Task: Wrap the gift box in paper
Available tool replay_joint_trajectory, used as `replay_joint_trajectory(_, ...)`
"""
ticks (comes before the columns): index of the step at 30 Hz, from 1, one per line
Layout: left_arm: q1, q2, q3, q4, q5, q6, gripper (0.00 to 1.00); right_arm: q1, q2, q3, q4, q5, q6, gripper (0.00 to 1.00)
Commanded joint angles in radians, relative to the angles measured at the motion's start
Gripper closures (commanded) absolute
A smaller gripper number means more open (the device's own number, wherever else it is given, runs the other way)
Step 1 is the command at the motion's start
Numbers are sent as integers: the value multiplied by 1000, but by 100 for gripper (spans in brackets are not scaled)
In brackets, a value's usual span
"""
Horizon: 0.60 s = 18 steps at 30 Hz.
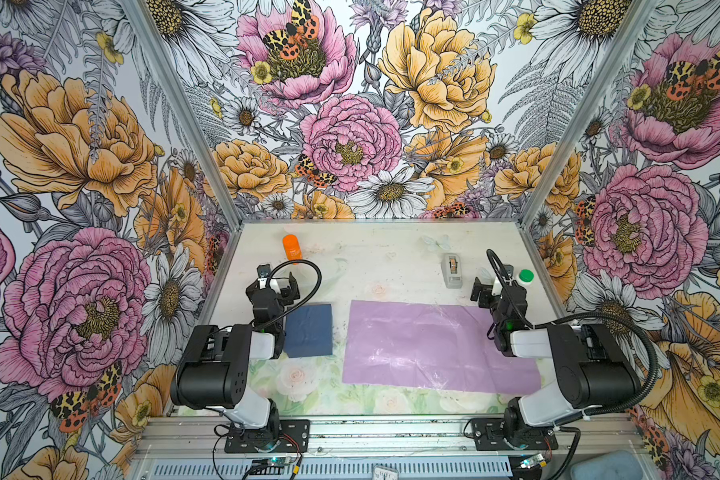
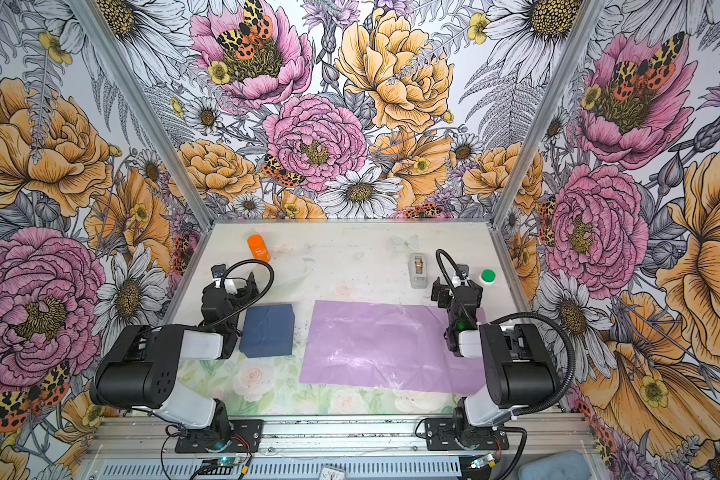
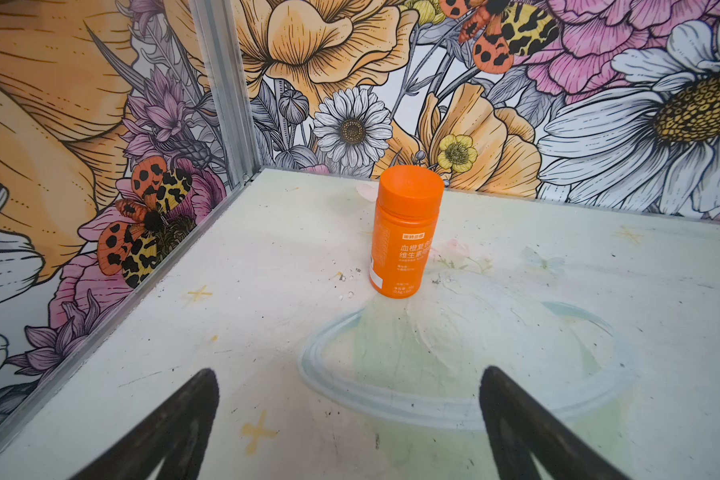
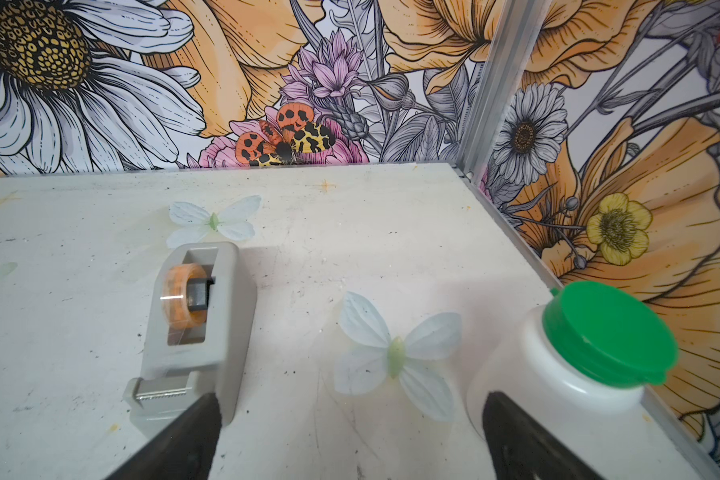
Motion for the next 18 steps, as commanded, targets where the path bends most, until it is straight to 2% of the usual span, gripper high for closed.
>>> replay_joint_trajectory(1,-3,4,10,3,-1,4,1,6,3,17,23,7,-7,1)
replay_joint_trajectory(18,12,3,9,3,28,-4,1,-4,3,24,13,-19,0,1)
